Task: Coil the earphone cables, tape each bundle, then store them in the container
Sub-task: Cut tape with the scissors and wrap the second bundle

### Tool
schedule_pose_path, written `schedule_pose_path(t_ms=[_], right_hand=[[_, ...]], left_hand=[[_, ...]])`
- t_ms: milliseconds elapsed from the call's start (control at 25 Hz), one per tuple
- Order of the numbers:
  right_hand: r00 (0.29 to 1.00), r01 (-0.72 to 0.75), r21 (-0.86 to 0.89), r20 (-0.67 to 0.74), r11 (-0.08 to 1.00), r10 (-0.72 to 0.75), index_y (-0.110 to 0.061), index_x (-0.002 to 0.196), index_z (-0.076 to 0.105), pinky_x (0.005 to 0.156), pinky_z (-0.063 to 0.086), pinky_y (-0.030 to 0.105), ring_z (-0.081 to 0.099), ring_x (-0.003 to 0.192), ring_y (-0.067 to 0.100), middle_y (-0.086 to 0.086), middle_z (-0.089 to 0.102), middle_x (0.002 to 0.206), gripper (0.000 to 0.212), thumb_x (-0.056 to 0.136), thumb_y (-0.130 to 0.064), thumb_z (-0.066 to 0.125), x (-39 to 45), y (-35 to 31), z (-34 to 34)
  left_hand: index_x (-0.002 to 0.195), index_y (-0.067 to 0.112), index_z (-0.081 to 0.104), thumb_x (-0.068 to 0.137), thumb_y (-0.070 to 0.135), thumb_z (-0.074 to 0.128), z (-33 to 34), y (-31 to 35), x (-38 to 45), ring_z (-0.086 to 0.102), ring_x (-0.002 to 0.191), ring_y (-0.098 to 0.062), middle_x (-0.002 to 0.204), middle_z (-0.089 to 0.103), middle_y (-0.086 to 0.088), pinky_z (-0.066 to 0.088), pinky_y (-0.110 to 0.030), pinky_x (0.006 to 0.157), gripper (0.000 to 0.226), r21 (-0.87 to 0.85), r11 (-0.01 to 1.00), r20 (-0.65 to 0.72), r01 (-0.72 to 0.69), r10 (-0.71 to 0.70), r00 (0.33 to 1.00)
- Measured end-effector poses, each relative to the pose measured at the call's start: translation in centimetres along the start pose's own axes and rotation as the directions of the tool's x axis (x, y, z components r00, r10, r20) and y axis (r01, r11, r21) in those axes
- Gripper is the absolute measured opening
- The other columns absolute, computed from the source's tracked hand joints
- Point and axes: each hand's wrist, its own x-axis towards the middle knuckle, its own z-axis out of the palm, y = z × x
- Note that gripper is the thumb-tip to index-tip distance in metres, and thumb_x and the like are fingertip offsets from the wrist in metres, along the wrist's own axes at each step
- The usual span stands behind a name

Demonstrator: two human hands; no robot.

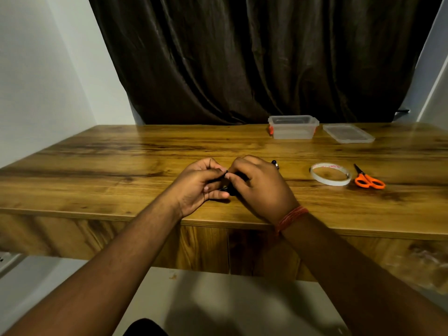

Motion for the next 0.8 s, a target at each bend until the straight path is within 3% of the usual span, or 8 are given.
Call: schedule_pose_path(t_ms=[200, 440, 680, 800], right_hand=[[0.984, -0.181, 0.209, 0.032, 0.961, 0.178, -0.015, 0.087, 0.060, 0.064, 0.044, 0.015, 0.053, 0.075, 0.005, -0.006, 0.057, 0.084, 0.007, 0.088, -0.012, 0.067, 0.01, 0.01, -0.32], [0.961, -0.276, 0.410, 0.098, 0.869, 0.259, -0.015, 0.094, 0.058, 0.064, 0.046, 0.017, 0.050, 0.069, 0.001, -0.008, 0.055, 0.080, 0.012, 0.089, -0.006, 0.064, 0.09, -0.02, -0.39], [0.949, -0.315, 0.554, 0.178, 0.770, 0.261, -0.010, 0.105, 0.057, 0.070, 0.051, 0.026, 0.055, 0.071, -0.002, -0.006, 0.058, 0.084, 0.018, 0.090, -0.010, 0.068, 0.16, -0.25, -0.72], [0.945, -0.317, 0.607, 0.134, 0.729, 0.299, -0.021, 0.100, 0.058, 0.073, 0.054, 0.042, 0.055, 0.074, 0.010, -0.004, 0.057, 0.084, 0.015, 0.089, -0.016, 0.067, 0.24, 0.29, -0.35]], left_hand=[[0.086, 0.009, 0.050, 0.096, 0.000, 0.051, 0.18, -0.22, 0.00, 0.038, 0.036, -0.002, 0.046, 0.050, 0.003, 0.059, -0.035, 0.054, 0.013, 0.094, 0.995, 0.017, -0.032, 0.031, 0.999], [0.084, 0.010, 0.054, 0.088, 0.004, 0.060, 0.30, -0.13, -0.05, 0.051, 0.050, -0.007, 0.068, 0.062, -0.006, 0.058, -0.032, 0.046, 0.009, 0.064, 0.996, 0.007, -0.058, 0.057, 0.998], [0.080, 0.010, 0.058, 0.077, 0.011, 0.066, -0.30, 0.11, 0.04, 0.063, 0.061, -0.012, 0.077, 0.067, -0.007, 0.056, -0.026, 0.044, 0.008, -0.096, 0.992, -0.084, -0.081, 0.073, 0.994], [0.087, 0.011, 0.058, 0.080, 0.012, 0.064, -0.33, 0.04, 0.15, 0.066, 0.067, -0.015, 0.084, 0.068, -0.009, 0.057, -0.030, 0.047, 0.009, -0.094, 0.992, -0.071, -0.087, 0.081, 0.994]])
